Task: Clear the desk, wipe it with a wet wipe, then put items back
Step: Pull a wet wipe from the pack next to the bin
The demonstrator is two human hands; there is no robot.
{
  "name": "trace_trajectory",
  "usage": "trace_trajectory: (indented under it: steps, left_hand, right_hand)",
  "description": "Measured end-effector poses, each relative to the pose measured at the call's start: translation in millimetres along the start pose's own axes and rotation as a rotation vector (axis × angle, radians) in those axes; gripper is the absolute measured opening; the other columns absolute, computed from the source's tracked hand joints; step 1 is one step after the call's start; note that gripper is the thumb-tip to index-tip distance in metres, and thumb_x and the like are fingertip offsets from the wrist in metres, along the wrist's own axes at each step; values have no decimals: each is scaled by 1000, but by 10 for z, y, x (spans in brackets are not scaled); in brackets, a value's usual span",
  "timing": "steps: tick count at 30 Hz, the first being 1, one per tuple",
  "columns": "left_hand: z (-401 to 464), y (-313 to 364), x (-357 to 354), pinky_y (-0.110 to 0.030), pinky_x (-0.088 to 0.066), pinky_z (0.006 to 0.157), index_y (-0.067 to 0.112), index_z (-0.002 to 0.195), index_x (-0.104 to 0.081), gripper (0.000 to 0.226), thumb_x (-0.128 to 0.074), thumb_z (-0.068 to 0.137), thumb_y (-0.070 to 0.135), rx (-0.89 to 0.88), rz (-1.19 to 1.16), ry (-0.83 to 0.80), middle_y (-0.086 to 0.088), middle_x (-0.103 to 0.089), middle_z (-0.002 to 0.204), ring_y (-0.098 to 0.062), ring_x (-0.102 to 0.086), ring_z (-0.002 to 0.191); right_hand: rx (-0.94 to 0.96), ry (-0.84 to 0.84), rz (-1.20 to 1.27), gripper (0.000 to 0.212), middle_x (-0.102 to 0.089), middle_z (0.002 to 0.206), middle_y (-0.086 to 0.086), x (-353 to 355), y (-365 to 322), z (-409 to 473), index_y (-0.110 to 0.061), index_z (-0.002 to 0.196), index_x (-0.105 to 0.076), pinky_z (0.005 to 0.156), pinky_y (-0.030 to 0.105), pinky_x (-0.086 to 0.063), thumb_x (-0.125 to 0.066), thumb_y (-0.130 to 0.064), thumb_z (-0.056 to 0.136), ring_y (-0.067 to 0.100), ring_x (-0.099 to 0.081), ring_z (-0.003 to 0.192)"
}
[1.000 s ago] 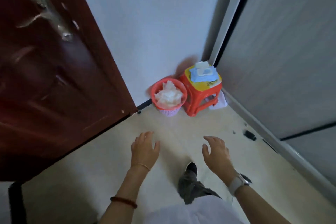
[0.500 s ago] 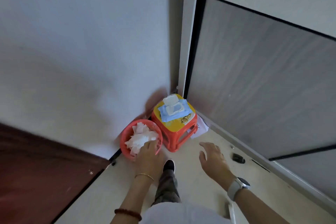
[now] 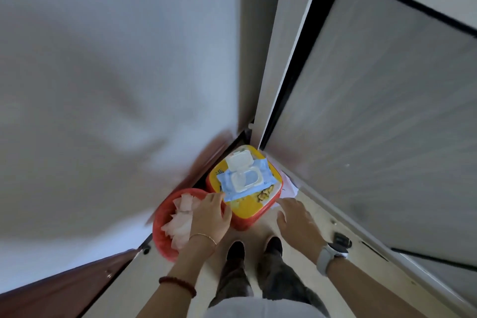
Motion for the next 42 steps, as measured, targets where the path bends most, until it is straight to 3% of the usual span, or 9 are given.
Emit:
trace_trajectory:
  steps: [3,6,8,13,16,21,26,31,42]
  left_hand:
    - [442,-87,-288,-32,-36,94,12,123,-51,36,-50,89,21,64,-7,-36,-9,-55,123,-25,-50,113]
    - [884,-205,-688,-34,-38,93,11,123,-50,36,-48,89,24,141,-3,-63,-10,-55,122,-26,-49,113]
    - [1138,-253,-950,-34,-37,92,11,124,-49,38,-46,91,28,183,9,-80,-9,-54,123,-25,-49,114]
    - [1695,-372,-1540,-35,-40,83,16,114,-55,44,-43,85,46,276,13,-2,-7,-59,108,-26,-54,101]
    - [1924,-439,-1755,-38,-43,84,18,103,-58,31,-52,84,41,331,-34,52,-4,-60,100,-24,-55,96]
    - [1988,-619,-1878,-38,-41,69,8,72,-56,19,-51,85,21,384,-85,182,-13,-59,79,-32,-56,79]
    - [1956,-907,-1887,-40,-40,76,6,81,-60,16,-54,84,20,471,-92,205,-14,-56,91,-34,-54,88]
    - [2050,-950,-1914,-39,-36,85,7,87,-61,17,-53,86,22,456,-75,174,-12,-54,97,-32,-52,95]
    - [2102,-994,-1970,-36,-34,85,7,86,-60,17,-52,86,22,459,-91,165,-11,-52,94,-29,-50,94]
  right_hand:
    - [15,-24,50,45,-65,101,10,-236,199,475,-9,108,-61,78,41,-53,-30,-28,83,31,-62,92]
    - [-20,-131,73,35,-58,115,13,-516,404,958,-7,120,-53,93,36,-40,-37,-17,91,30,-52,109]
    - [-5,-150,86,33,-57,117,13,-712,568,1261,-7,122,-51,94,33,-37,-43,-7,91,29,-49,112]
    - [108,-117,91,34,-58,115,12,-1125,816,1906,-8,123,-52,90,35,-41,-47,-5,90,28,-49,112]
    - [239,-81,68,30,-64,103,13,-1315,837,2218,-6,117,-57,82,38,-46,-49,-1,88,30,-56,99]
    - [490,-106,-77,18,-65,81,15,-1659,811,2484,-4,90,-66,60,41,-54,-62,4,74,36,-61,76]
    - [596,-138,-340,21,-59,65,10,-1923,799,2618,-9,72,-68,43,33,-45,-79,1,58,33,-58,63]
    - [641,-77,-386,20,-56,55,6,-1987,783,2704,-9,62,-61,40,25,-36,-79,-1,59,27,-55,53]
    - [683,-24,-556,30,-50,54,5,-2124,784,2810,-11,57,-54,40,21,-25,-83,-4,51,22,-49,44]
Point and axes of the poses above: each hand's wrist, its own z-axis towards the middle knuckle, its own x-axis out of the back of the hand, y = z × x, the point moved 2 cm from there along z, towards the middle knuckle
